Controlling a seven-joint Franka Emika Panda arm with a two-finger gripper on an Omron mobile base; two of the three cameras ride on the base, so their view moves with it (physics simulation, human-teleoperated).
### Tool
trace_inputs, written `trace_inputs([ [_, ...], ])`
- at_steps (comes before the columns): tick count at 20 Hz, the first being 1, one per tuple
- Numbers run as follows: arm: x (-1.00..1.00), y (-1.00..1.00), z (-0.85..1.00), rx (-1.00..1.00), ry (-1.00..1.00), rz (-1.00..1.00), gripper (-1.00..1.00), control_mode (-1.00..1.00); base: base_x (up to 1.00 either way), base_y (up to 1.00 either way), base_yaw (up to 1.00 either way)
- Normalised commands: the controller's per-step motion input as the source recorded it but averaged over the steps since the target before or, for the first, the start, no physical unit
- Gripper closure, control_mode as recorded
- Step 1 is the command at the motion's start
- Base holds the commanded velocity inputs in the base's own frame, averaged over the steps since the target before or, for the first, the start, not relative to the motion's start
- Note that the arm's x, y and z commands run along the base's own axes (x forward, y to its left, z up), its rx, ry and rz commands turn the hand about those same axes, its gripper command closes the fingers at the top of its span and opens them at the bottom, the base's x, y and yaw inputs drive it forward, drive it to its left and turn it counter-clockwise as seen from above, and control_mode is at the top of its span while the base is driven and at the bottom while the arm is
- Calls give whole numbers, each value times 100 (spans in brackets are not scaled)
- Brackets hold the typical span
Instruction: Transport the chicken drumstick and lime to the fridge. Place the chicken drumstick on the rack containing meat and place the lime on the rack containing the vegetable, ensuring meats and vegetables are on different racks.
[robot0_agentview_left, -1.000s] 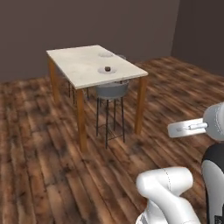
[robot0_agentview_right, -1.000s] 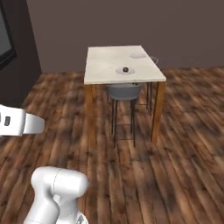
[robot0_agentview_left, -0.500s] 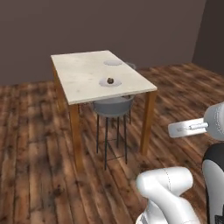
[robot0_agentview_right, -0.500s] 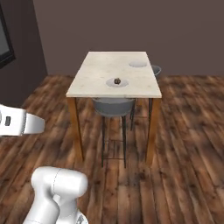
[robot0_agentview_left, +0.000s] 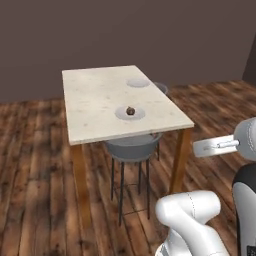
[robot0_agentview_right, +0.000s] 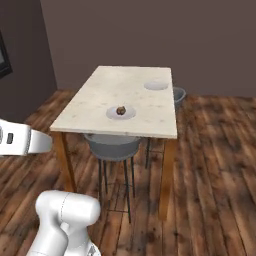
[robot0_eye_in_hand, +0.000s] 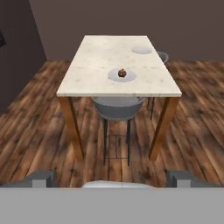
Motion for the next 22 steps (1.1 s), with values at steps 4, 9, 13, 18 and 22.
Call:
trace_inputs([
  [4, 0, 0, 0, 0, 0, 0, -100, 100, 100, -20, 20],
  [9, 0, 0, 0, 0, 0, 0, -100, 100, 100, -23, 16],
  [13, 0, 0, 0, 0, 0, 0, -100, 100, 100, -42, 16],
  [18, 0, 0, 0, 0, 0, 0, -100, 100, 100, -69, 16],
  [22, 0, 0, 0, 0, 0, 0, -100, 100, 100, -69, 16],
])
